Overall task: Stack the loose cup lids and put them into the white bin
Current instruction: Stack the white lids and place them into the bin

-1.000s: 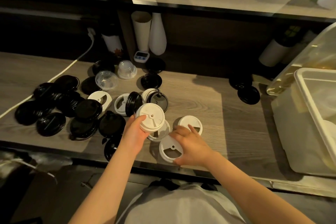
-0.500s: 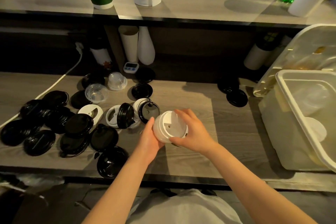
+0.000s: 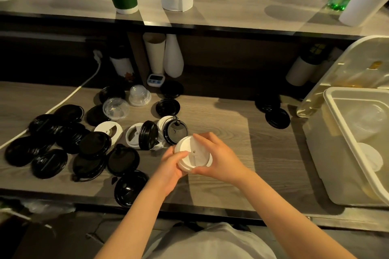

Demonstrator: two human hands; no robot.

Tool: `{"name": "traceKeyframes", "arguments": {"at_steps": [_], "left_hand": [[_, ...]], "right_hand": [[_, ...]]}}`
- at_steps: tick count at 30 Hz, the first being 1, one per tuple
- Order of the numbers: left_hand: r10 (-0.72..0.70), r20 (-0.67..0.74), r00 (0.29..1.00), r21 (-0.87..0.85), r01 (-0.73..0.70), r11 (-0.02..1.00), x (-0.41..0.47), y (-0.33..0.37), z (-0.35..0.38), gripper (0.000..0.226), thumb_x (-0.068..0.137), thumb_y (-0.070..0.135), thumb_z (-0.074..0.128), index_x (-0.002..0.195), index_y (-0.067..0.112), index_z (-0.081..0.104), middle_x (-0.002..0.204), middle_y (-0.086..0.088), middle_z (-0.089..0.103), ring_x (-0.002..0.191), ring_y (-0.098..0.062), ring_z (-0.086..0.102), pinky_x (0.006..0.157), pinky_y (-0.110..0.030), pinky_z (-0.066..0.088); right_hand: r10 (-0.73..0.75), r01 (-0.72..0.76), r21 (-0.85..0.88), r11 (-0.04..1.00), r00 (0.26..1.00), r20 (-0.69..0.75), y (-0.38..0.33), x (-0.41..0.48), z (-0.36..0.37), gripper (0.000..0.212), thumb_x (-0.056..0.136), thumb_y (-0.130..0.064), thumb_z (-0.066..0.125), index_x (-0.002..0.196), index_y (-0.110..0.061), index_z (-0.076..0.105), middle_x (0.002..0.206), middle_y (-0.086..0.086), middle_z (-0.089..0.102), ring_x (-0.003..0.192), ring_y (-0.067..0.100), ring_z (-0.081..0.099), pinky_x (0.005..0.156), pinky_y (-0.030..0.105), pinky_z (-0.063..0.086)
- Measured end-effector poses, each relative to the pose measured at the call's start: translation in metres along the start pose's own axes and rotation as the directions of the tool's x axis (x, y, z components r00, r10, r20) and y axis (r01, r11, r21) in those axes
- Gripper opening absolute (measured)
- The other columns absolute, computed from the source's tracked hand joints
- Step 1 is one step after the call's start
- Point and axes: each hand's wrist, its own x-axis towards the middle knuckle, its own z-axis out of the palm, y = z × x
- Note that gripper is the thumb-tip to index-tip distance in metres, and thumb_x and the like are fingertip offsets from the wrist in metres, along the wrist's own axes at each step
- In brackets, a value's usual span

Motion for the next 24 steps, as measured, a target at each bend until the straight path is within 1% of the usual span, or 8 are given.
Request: {"name": "traceKeyframes", "arguments": {"at_steps": [3, 5, 9, 11, 13, 17, 20, 24], "left_hand": [[0.046, -0.091, 0.995, -0.060, -0.052, 0.997, -0.002, 0.005, -0.015, 0.027, 0.091, 0.000, 0.047, 0.113, 0.013, 0.055, 0.108, -0.011, 0.061, 0.094, -0.023, 0.061, 0.070, -0.038, 0.051], [0.113, -0.161, 0.980, -0.053, -0.123, 0.991, -0.004, 0.014, -0.026, 0.026, 0.091, -0.002, 0.046, 0.108, 0.015, 0.056, 0.106, -0.008, 0.062, 0.094, -0.020, 0.061, 0.072, -0.037, 0.050], [0.218, -0.248, 0.944, -0.058, -0.239, 0.969, -0.011, 0.032, -0.044, 0.031, 0.091, -0.003, 0.047, 0.116, 0.014, 0.052, 0.106, -0.005, 0.061, 0.096, -0.017, 0.059, 0.073, -0.033, 0.049], [0.246, -0.261, 0.933, -0.068, -0.272, 0.960, -0.012, 0.039, -0.048, 0.031, 0.091, -0.003, 0.046, 0.116, 0.014, 0.051, 0.105, -0.004, 0.062, 0.095, -0.017, 0.060, 0.074, -0.033, 0.049], [0.256, -0.267, 0.929, -0.073, -0.284, 0.956, -0.011, 0.044, -0.049, 0.030, 0.091, -0.003, 0.047, 0.115, 0.014, 0.052, 0.105, -0.004, 0.062, 0.097, -0.018, 0.060, 0.079, -0.035, 0.050], [0.245, -0.283, 0.927, -0.088, -0.280, 0.956, -0.010, 0.044, -0.050, 0.033, 0.091, -0.004, 0.046, 0.120, 0.012, 0.050, 0.108, -0.006, 0.061, 0.100, -0.021, 0.059, 0.080, -0.035, 0.050], [0.227, -0.283, 0.932, -0.101, -0.264, 0.959, -0.008, 0.041, -0.050, 0.038, 0.091, -0.003, 0.046, 0.127, 0.010, 0.048, 0.111, -0.008, 0.061, 0.100, -0.020, 0.059, 0.076, -0.033, 0.050], [0.224, -0.303, 0.926, -0.087, -0.261, 0.961, -0.004, 0.039, -0.047, 0.039, 0.091, -0.004, 0.046, 0.128, 0.009, 0.048, 0.104, -0.003, 0.062, 0.094, -0.016, 0.060, 0.071, -0.030, 0.050]], "right_hand": [[0.005, -0.004, -0.012, 1.000, 1.000, 0.019, 0.004, 0.010, 0.010, 0.083, 0.077, -0.043, 0.073, 0.145, -0.018, 0.033, 0.139, -0.003, 0.041, 0.122, 0.015, 0.045, 0.097, 0.031, 0.044], [0.060, -0.059, -0.033, 0.998, 0.998, 0.024, 0.006, 0.016, 0.016, 0.071, 0.084, -0.039, 0.067, 0.144, -0.019, 0.035, 0.140, -0.001, 0.043, 0.123, 0.017, 0.046, 0.098, 0.030, 0.042], [0.094, -0.049, -0.240, 0.969, 0.980, 0.177, 0.009, 0.031, 0.035, 0.058, 0.089, -0.032, 0.058, 0.142, -0.019, 0.038, 0.142, 0.003, 0.042, 0.119, 0.024, 0.051, 0.092, 0.032, 0.043], [0.084, 0.023, -0.340, 0.940, 0.951, 0.298, 0.007, 0.038, 0.050, 0.066, 0.088, -0.035, 0.059, 0.145, -0.018, 0.032, 0.145, 0.007, 0.037, 0.128, 0.028, 0.042, 0.100, 0.037, 0.039], [0.109, 0.067, -0.429, 0.901, 0.922, 0.371, 0.004, 0.044, 0.063, 0.078, 0.086, -0.041, 0.061, 0.149, -0.021, 0.021, 0.154, 0.009, 0.023, 0.139, 0.029, 0.025, 0.110, 0.042, 0.028], [0.206, 0.024, -0.511, 0.859, 0.899, 0.387, 0.001, 0.046, 0.082, 0.080, 0.088, -0.050, 0.055, 0.150, -0.027, 0.009, 0.159, 0.011, 0.002, 0.145, 0.031, 0.005, 0.116, 0.047, 0.015], [0.221, -0.005, -0.521, 0.853, 0.910, 0.352, 0.002, 0.045, 0.088, 0.072, 0.090, -0.048, 0.052, 0.148, -0.024, 0.016, 0.156, 0.014, 0.012, 0.144, 0.031, 0.008, 0.114, 0.047, 0.017], [0.186, -0.014, -0.438, 0.899, 0.917, 0.353, 0.004, 0.051, 0.082, 0.072, 0.084, -0.043, 0.063, 0.143, -0.023, 0.027, 0.140, 0.011, 0.032, 0.131, 0.031, 0.029, 0.106, 0.043, 0.032]]}}
